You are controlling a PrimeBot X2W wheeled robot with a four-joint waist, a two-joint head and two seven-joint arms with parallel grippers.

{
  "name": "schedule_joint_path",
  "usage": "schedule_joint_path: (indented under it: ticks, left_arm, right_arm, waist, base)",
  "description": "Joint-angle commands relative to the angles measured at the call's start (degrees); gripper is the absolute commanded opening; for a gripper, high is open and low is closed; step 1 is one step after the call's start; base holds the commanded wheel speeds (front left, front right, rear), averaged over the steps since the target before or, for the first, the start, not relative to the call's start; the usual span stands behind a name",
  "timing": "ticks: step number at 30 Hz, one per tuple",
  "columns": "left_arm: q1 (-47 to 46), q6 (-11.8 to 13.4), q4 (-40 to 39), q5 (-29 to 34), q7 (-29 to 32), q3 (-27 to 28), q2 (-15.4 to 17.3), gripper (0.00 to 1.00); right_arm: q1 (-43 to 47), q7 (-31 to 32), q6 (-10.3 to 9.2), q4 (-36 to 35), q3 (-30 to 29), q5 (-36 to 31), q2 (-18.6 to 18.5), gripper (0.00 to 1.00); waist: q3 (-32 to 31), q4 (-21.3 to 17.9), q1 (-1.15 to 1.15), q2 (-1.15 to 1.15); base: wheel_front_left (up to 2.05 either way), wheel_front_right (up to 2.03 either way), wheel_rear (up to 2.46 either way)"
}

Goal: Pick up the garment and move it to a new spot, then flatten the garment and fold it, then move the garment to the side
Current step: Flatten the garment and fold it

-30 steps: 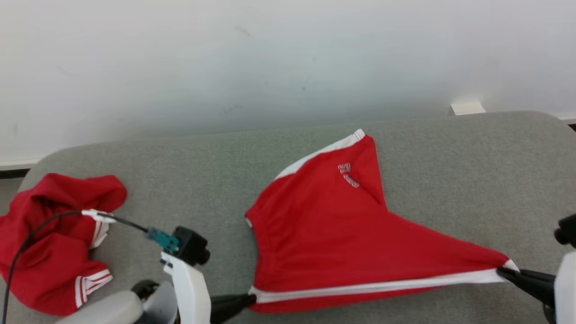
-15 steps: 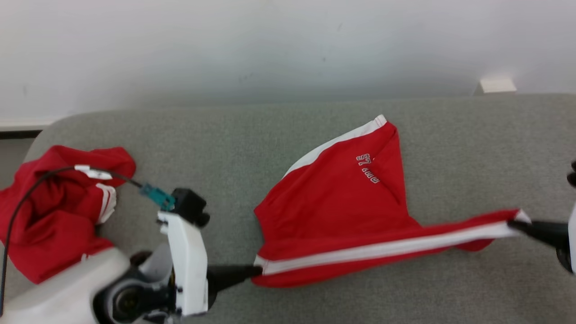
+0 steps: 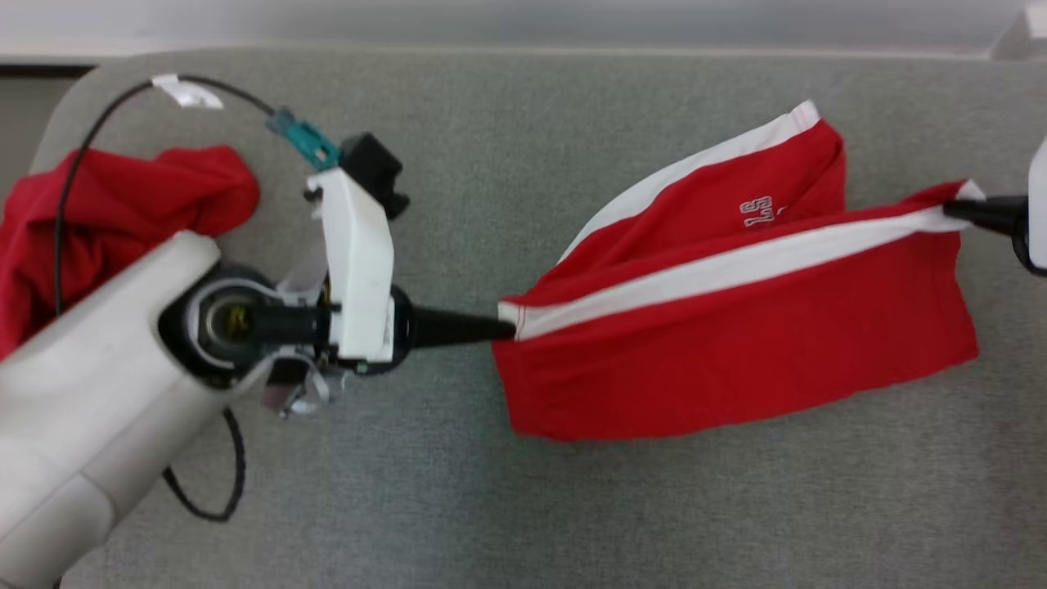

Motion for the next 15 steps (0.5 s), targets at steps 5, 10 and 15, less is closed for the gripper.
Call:
schedule_joint_path:
  ticks: [5, 10, 15]
  left_arm:
    - [-4.89, 0.64, 4.45, -1.3, 0.94, 2.07, -2.51, 0.0]
    - [-8.7, 0.78, 7.47, -0.22, 1.98, 2.58, -4.35, 0.0]
    - [-11.23, 0.24, 9.36, 0.2, 2.88, 3.03, -5.24, 0.0]
  right_arm:
    - [-5.94, 1.89, -0.13, 5.21, -3.52, -5.73, 4.95, 0.0]
    - [-11.04, 2.57, -0.13, 9.13, -6.6, -10.8, 8.84, 0.0]
    - [-14.56, 2.11, -0.13, 12.17, -9.5, -14.96, 11.48, 0.0]
  waist:
    - [5.23, 1.95, -0.02, 0.0]
    - [8.04, 2.3, -0.02, 0.0]
    - [9.29, 2.83, -0.02, 0.0]
  base:
    - [0.0, 0.0, 0.0]
    - [0.0, 0.0, 0.0]
    - [0.0, 0.0, 0.0]
